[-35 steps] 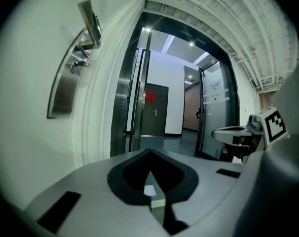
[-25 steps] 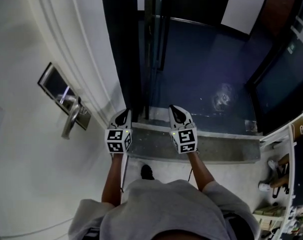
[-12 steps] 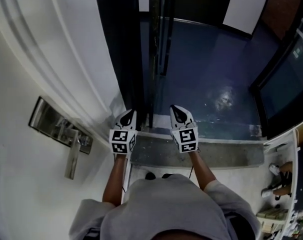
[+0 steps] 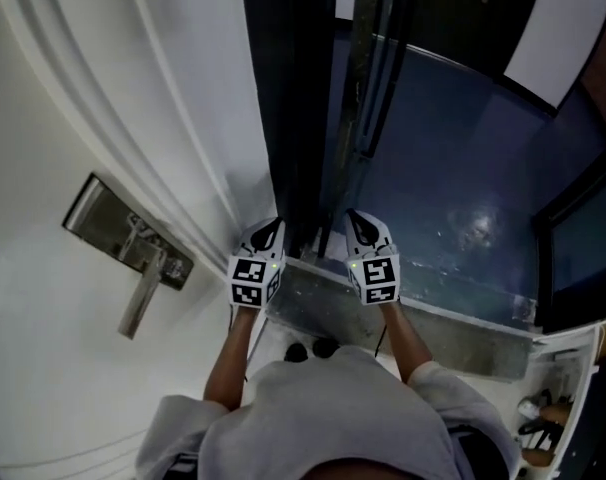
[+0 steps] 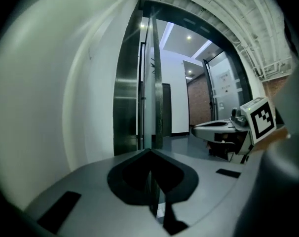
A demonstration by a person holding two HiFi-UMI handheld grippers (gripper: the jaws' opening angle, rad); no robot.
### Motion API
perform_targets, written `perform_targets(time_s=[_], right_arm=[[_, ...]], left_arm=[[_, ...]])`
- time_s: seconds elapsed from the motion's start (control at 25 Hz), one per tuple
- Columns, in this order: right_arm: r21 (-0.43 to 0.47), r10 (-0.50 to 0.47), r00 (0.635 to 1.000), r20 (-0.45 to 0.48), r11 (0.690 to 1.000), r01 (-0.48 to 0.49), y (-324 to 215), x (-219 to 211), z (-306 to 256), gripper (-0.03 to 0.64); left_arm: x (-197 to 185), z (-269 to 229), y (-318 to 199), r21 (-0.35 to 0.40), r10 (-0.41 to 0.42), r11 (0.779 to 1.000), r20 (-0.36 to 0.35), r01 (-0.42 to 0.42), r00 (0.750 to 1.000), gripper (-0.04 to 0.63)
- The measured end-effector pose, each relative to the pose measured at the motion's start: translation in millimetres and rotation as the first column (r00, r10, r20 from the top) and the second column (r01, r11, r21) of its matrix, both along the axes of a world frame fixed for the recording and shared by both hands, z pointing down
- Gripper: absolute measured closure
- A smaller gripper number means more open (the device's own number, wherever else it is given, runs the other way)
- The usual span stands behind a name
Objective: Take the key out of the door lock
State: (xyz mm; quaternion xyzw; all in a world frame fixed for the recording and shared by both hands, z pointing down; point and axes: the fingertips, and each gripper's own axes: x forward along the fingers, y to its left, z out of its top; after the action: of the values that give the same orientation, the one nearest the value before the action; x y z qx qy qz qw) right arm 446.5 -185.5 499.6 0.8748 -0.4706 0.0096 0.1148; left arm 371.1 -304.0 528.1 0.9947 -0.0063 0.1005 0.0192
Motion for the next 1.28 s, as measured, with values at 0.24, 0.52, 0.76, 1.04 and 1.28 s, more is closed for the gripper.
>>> perform_targets(time_s=[0.24, 0.52, 0.76, 1.04, 1.28], right_arm=[[0.008, -0.182, 0.983, 0.006, 0.983, 0.182, -27.2, 4.7, -6.6, 0.594], [0.049, -0.401, 0.916, 0.026, 0.915, 0.400, -58.1, -27.5, -6.5, 0.594], [0.060, -0.615, 0.788, 0.028, 0.788, 0.612, -88.4, -85.9, -4.4, 0.594], [0.086, -0.765, 0.643, 0.027, 0.643, 0.761, -117.5, -163.9, -9.7, 0.594], [0.090, -0.849, 0.529, 0.002, 0.527, 0.845, -134.4, -230.3, -21.9, 0.594]], left_arm=[[-15.8, -6.7, -10.4, -0.001, -0.167, 0.986, 0.012, 0.167, 0.986, 0.577], [-63.8, -7.6, -15.8, 0.011, -0.381, 0.924, 0.022, 0.381, 0.924, 0.577], [-139.0, -7.7, -18.6, 0.004, -0.602, 0.799, 0.019, 0.602, 0.798, 0.577], [-227.5, -18.5, -24.5, -0.001, -0.762, 0.648, 0.003, 0.762, 0.648, 0.577], [-309.9, -31.9, -24.4, 0.000, -0.863, 0.505, -0.026, 0.863, 0.505, 0.577]])
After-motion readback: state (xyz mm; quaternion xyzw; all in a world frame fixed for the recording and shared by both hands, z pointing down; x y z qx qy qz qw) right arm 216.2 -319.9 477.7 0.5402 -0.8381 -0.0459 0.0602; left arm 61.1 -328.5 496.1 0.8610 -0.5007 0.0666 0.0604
